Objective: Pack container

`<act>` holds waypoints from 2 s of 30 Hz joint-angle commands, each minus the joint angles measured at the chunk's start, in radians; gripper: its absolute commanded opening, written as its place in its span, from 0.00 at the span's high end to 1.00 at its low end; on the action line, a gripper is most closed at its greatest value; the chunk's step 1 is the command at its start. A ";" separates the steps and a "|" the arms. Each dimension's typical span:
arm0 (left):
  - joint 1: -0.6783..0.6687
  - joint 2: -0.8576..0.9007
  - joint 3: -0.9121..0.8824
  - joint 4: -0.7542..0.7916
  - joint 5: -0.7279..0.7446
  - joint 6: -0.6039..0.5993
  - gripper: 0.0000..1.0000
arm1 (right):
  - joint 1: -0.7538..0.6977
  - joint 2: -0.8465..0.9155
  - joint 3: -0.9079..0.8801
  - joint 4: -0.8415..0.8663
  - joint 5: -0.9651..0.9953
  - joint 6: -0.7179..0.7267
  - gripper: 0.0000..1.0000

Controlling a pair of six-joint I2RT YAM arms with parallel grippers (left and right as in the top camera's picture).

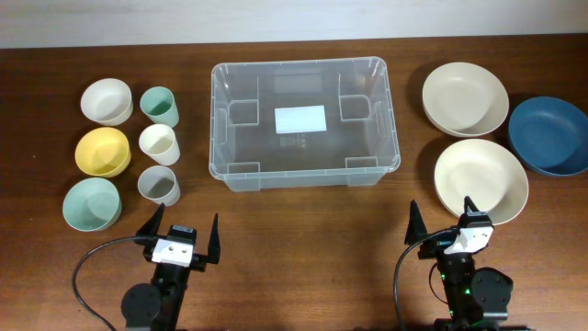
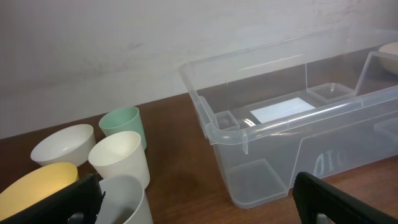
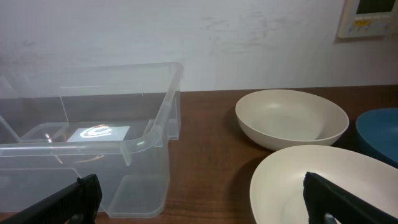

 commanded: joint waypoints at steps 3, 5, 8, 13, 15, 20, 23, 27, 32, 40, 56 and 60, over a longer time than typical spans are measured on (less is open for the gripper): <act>0.001 -0.008 -0.005 -0.003 -0.008 0.016 0.00 | 0.010 -0.010 -0.005 -0.002 -0.012 0.036 0.01; 0.001 -0.008 -0.005 -0.003 -0.007 0.016 0.00 | 0.010 -0.010 -0.005 0.015 -0.008 0.037 0.01; 0.001 -0.008 -0.005 -0.003 -0.007 0.016 0.00 | 0.010 -0.010 -0.005 0.044 -0.013 0.037 0.01; 0.001 -0.008 -0.005 -0.004 -0.008 0.016 0.00 | 0.010 -0.010 0.005 0.110 -0.018 0.037 0.01; 0.001 -0.008 -0.005 -0.004 -0.008 0.016 0.00 | 0.010 -0.008 0.029 0.109 -0.016 0.037 0.01; 0.001 -0.008 -0.005 -0.003 -0.007 0.016 0.00 | 0.010 0.050 0.157 0.037 0.106 0.102 0.01; 0.001 -0.008 -0.005 -0.003 -0.007 0.016 0.00 | 0.010 0.154 0.319 -0.112 0.183 0.107 0.01; 0.001 -0.008 -0.005 -0.004 -0.007 0.016 0.00 | 0.010 0.364 0.546 -0.306 0.172 0.105 0.01; 0.001 -0.008 -0.005 -0.003 -0.007 0.016 0.00 | 0.010 0.582 0.682 -0.407 -0.082 0.105 0.01; 0.001 -0.008 -0.005 -0.004 -0.007 0.016 0.00 | -0.079 0.789 0.735 -0.566 0.341 0.707 0.01; 0.001 -0.008 -0.005 -0.004 -0.007 0.016 0.00 | -0.457 0.988 0.734 -0.721 0.151 0.869 0.01; 0.001 -0.008 -0.005 -0.003 -0.008 0.016 0.00 | -0.469 1.083 0.734 -0.697 0.149 0.869 0.01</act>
